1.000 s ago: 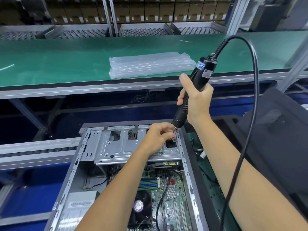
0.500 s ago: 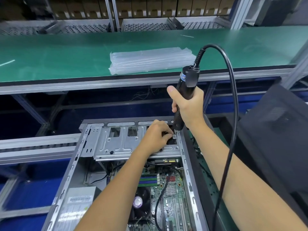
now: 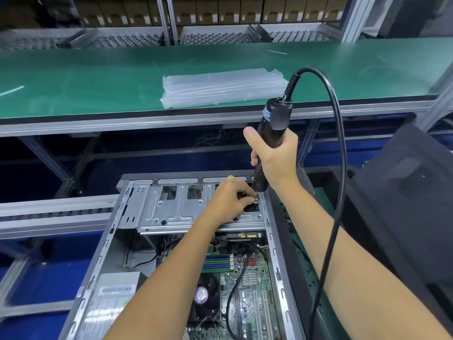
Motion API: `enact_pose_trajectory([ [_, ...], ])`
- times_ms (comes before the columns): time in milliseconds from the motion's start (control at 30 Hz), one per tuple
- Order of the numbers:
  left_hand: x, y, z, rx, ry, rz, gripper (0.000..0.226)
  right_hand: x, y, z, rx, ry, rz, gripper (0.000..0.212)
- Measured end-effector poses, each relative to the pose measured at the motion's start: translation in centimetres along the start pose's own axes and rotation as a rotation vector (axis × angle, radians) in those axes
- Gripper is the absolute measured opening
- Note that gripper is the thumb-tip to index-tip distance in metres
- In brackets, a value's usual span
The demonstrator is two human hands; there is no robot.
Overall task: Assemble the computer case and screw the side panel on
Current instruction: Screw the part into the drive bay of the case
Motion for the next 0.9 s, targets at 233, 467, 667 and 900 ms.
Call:
enact_pose_trajectory([
  [233, -0.1, 0.1, 0.0, -0.003, -0.004, 0.012, 0.003, 0.1, -0.4, 0.1, 0.007, -0.001, 0.002, 0.028],
  [467, -0.3, 0.2, 0.4, 0.027, -0.024, 0.027, 0.019, 0.3, -1.0, -0.2, 0.021, 0.010, -0.038, 0.030],
  [667, 0.0, 0.1, 0.9, 0.082, -0.049, -0.009, 0.029, -0.3, -0.7, -0.1, 0.014, -0.006, 0.029, 0.026],
  [900, 0.0, 0.1, 0.6, 0.064, -0.052, -0.013, 0.031, -0.3, -0.4, -0.4, -0.005, -0.010, 0.039, 0.022],
])
Point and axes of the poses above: each hand's wrist, its own y-axis towards the middle knuckle, its own x-axis out of the back of the hand, z = x × y, the point moved 8 cm from there along y, towards the middle knuckle, and after that the axes turned 7 degrees about z, right-handed, at the moved point
